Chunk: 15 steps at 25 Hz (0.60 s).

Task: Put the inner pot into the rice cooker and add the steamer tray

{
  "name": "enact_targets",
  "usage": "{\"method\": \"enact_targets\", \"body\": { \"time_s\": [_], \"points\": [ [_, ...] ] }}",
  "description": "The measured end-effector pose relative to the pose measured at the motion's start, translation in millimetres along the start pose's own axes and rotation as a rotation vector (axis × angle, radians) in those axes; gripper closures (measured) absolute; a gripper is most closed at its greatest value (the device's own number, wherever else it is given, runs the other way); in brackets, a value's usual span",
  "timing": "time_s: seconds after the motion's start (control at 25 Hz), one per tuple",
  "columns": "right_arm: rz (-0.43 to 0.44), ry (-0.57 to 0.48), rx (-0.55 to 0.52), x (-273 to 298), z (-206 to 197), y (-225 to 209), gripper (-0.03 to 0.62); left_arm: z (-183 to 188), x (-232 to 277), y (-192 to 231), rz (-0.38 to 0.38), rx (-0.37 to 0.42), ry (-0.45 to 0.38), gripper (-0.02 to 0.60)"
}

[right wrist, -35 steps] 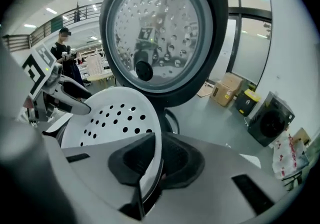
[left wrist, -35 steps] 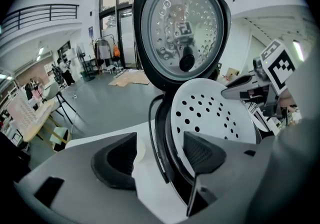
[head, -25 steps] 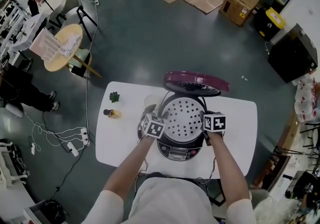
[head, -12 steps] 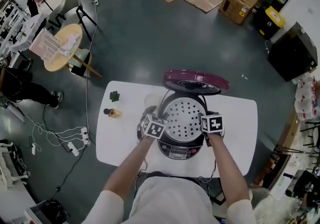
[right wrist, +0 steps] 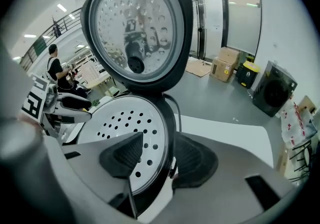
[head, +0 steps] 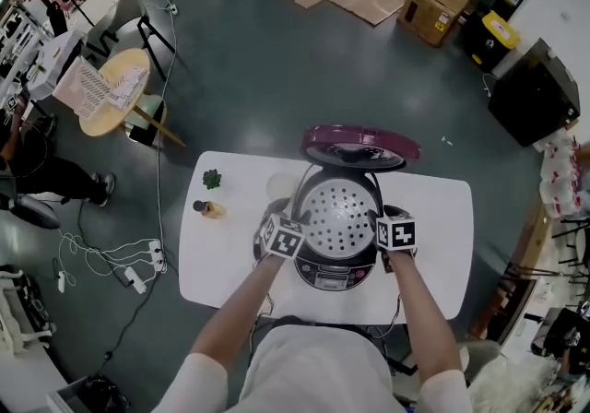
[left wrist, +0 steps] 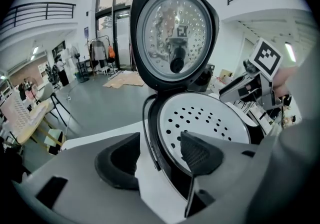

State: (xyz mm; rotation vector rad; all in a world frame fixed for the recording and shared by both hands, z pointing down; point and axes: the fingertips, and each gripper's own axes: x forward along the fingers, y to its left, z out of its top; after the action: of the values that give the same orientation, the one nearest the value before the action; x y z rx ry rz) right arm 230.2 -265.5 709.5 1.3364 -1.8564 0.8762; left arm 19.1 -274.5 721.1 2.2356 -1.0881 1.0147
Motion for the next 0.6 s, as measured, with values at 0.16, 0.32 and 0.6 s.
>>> {"method": "enact_targets", "body": {
  "time_s": [0.16, 0.32, 0.6],
  "points": [
    [0.017, -0.064, -0.007, -19.7, 0.8, 12.0, 0.408, -0.2, -19.7, -12.0, -0.054, 0.003, -0.035, 0.318],
    [0.013, -0.124, -0.021, -45.1, -3.7, 24.5, 0.430, 2.7, -45.5, -24.7, -0.107, 0.000, -0.087, 0.332],
    [-0.005, -0.217, -0.031, -93.9, -3.2, 46.5, 0.469, 25.3, -95.4, -41.5, -0.165, 0.017, -0.201, 0.376]
  ]
}}
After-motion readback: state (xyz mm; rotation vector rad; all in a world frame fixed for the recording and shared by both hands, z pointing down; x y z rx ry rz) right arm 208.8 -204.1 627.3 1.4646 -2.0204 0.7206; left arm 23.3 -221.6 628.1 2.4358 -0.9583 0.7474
